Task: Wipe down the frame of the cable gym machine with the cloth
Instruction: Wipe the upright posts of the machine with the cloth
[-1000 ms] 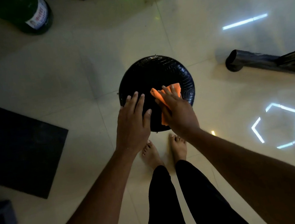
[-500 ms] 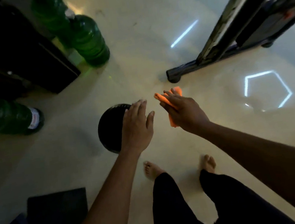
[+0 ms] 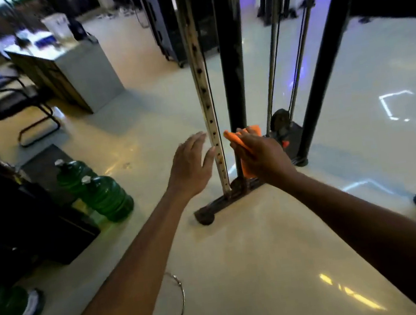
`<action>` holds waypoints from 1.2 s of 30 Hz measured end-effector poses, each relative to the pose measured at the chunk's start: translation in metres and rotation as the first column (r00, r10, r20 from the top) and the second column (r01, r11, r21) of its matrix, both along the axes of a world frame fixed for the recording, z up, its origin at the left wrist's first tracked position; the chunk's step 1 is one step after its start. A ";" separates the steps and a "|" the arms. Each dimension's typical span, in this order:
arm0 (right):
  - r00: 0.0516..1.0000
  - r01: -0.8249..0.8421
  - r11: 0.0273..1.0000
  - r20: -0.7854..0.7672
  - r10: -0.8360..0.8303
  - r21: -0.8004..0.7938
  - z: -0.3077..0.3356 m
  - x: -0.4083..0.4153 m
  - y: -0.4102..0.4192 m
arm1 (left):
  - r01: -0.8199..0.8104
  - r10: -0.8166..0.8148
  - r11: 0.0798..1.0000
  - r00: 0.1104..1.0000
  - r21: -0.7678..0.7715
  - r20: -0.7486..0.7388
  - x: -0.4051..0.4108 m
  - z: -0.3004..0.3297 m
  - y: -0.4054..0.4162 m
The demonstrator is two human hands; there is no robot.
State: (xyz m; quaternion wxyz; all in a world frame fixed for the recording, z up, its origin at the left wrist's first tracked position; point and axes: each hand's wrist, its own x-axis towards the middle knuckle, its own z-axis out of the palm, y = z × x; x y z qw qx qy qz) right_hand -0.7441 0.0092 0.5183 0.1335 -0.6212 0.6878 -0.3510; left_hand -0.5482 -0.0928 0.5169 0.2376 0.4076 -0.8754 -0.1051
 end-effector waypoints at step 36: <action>0.961 -0.032 0.551 -0.176 -0.211 -0.834 0.621 -0.275 -0.326 | 0.016 -0.373 0.905 0.507 -0.424 -0.777 -0.314 0.659 -0.283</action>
